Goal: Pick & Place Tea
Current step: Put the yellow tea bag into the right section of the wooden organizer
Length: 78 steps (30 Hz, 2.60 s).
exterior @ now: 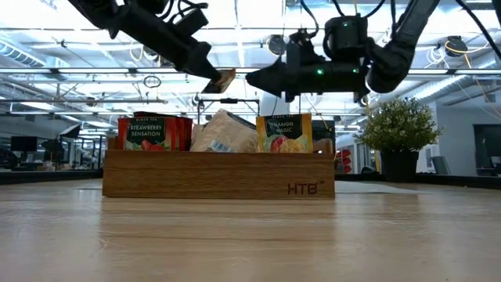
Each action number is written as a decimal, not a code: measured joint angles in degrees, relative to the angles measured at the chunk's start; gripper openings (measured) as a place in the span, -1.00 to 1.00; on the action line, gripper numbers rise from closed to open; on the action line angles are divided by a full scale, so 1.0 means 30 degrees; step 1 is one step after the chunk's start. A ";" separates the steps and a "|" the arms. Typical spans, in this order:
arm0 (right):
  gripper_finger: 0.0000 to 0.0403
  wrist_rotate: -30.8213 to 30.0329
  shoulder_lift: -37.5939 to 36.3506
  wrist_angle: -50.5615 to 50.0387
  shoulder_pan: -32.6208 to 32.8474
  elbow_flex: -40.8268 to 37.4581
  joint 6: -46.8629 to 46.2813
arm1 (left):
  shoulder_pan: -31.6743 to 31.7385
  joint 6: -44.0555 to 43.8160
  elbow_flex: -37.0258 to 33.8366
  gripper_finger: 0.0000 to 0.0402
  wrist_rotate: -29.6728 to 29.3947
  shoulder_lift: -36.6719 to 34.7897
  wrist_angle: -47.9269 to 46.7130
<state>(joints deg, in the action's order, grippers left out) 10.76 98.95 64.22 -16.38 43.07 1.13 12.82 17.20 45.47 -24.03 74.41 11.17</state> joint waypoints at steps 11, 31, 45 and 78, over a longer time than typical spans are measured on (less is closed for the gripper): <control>-0.22 0.1071 0.1067 0.0007 -0.0003 0.2266 -0.1870 | -0.0449 0.0382 0.0009 -0.98 0.0998 0.0138 0.0651; -0.25 0.0106 0.1067 -0.0507 -0.0051 0.2403 -0.1517 | -0.3104 0.2888 0.0009 -0.98 -0.3110 0.0116 -0.0193; -0.27 -0.0725 0.1067 -0.0698 -0.0109 0.2403 -0.0396 | -0.3836 0.3576 0.0016 -0.99 -0.4160 0.0145 -0.0538; -0.98 -0.0029 0.0893 -0.3903 0.0124 0.3707 0.2064 | -0.3525 0.1613 0.0006 -0.80 -0.2422 0.0007 -0.1253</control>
<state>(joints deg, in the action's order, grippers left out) 10.67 101.63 52.51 -16.01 54.19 7.32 2.24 22.04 45.49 -31.30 74.44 7.41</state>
